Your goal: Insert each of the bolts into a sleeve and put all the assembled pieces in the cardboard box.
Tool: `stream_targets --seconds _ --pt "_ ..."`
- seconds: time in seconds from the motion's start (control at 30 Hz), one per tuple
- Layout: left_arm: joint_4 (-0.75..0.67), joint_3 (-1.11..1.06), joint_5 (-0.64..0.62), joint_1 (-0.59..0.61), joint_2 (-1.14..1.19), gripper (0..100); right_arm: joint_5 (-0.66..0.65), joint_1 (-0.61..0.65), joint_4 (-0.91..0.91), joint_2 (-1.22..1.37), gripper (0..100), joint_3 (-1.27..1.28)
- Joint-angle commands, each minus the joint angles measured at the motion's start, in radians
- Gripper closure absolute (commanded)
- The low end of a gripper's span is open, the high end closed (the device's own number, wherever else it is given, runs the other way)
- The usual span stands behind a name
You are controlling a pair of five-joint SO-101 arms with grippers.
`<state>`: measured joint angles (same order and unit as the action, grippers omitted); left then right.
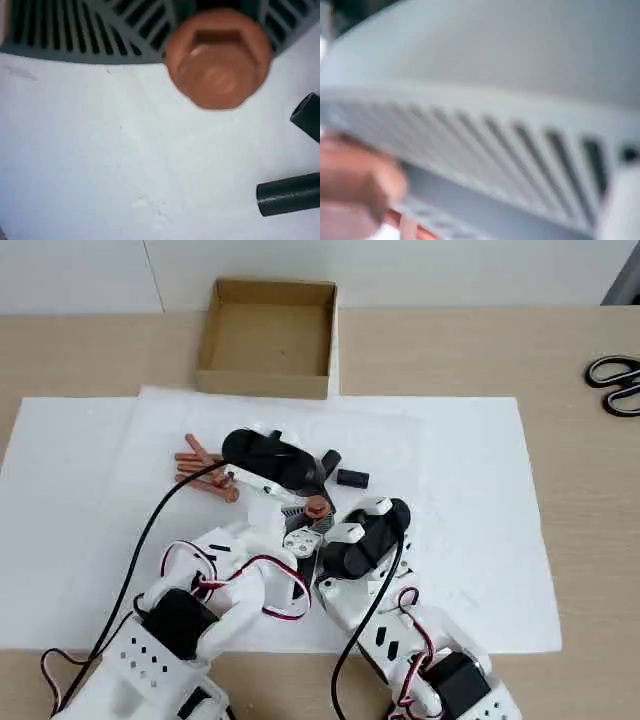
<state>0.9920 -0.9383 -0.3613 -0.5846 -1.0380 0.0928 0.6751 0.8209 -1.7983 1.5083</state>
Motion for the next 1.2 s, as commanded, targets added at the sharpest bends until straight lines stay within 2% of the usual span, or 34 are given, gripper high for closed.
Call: stream_targets --seconds 0.0,0.07,0.17,0.23,0.4,0.6,0.73,0.93,1.17 --pt "0.051 0.028 0.006 0.023 -0.011 82 0.009 -0.007 -0.018 -0.016 99.5 -0.017" --pt "0.132 0.064 -0.005 0.040 -0.011 76 0.009 -0.007 -0.018 -0.016 99.5 -0.017" --pt "0.244 0.120 0.002 0.064 -0.011 72 0.009 -0.018 -0.018 -0.016 99.5 -0.017" --pt "0.296 0.142 0.031 0.094 -0.011 71 0.009 -0.033 -0.018 -0.016 99.5 -0.017" --pt "0.364 0.150 0.256 0.233 -0.011 71 0.008 -0.038 -0.018 -0.016 99.5 -0.017" --pt "0.460 0.188 0.278 0.396 -0.011 71 0.006 -0.082 0.005 -0.015 99.5 -0.023" --pt "0.465 0.189 0.350 0.517 -0.011 71 -0.037 -0.120 0.079 0.015 99.5 -0.054" --pt "0.462 0.189 0.350 0.621 -0.011 71 -0.129 -0.239 0.088 0.278 99.5 -0.204" --pt "0.462 0.197 0.350 0.628 -0.011 71 -0.158 -0.286 0.082 0.760 99.5 -0.677"
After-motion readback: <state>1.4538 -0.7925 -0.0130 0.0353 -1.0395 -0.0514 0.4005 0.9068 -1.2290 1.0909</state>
